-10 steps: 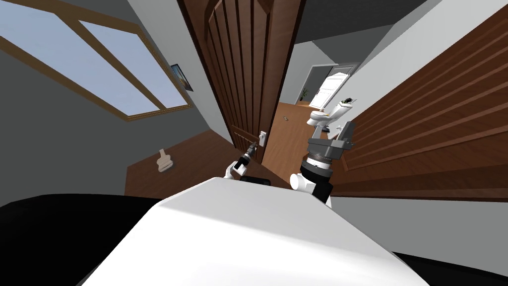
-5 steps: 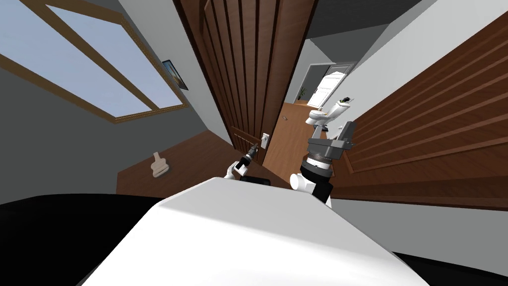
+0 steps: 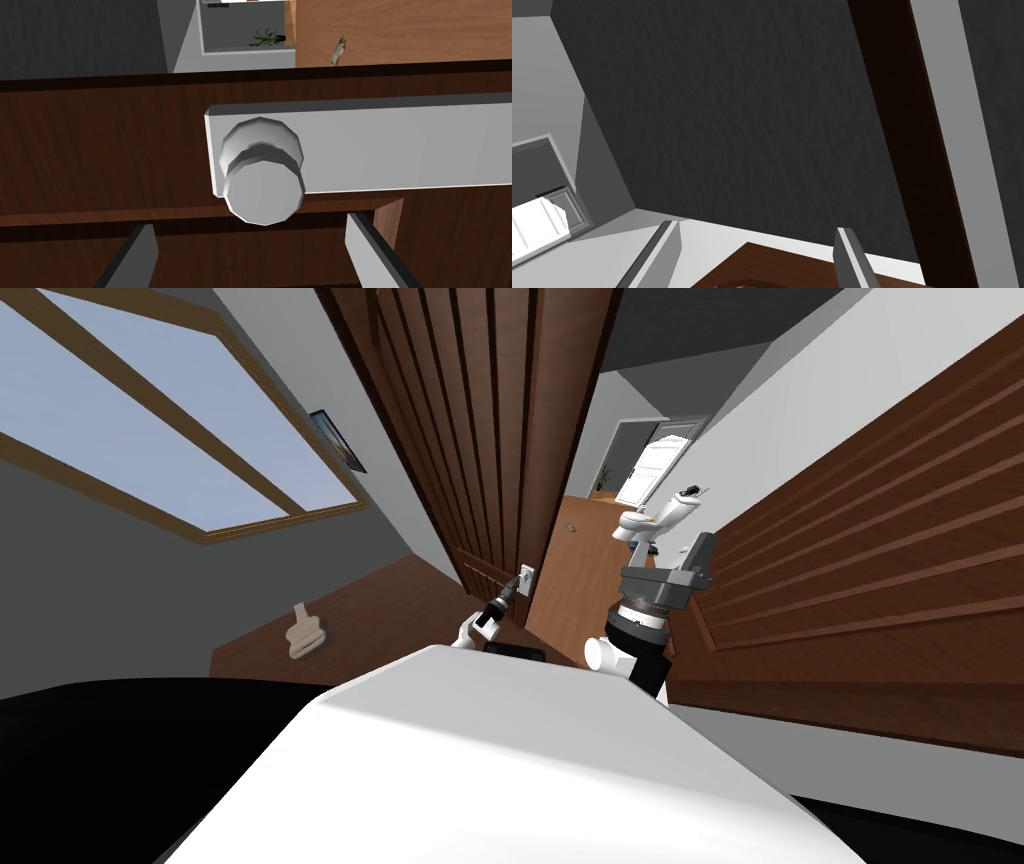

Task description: Push the door open

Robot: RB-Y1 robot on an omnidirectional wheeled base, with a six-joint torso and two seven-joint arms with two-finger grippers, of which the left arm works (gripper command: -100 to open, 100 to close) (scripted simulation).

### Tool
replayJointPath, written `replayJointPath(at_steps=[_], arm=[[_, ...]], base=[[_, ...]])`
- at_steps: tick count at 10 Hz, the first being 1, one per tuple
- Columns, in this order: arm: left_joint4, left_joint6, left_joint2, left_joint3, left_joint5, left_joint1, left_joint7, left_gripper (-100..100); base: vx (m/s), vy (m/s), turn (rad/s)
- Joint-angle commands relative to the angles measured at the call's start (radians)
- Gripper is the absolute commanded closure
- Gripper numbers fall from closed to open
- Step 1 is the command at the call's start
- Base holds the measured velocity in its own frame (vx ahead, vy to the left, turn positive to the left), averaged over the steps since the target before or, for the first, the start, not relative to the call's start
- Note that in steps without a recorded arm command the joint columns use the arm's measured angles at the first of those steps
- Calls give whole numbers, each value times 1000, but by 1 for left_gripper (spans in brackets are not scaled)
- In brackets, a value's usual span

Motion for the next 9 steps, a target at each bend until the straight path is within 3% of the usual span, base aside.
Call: replayJointPath(at_steps=[1, 3, 4, 9], arm=[[13, -2, -7, 7, 0, -8, -1, -100], [17, -3, -9, 9, 0, -10, -1, -100], [17, -3, -9, 9, 0, -10, -1, 100], [17, -3, -9, 9, 0, -10, -1, 100]], base=[[198, -118, -32], [150, -72, -23], [-11, 4, 7], [-7, 5, -8]])
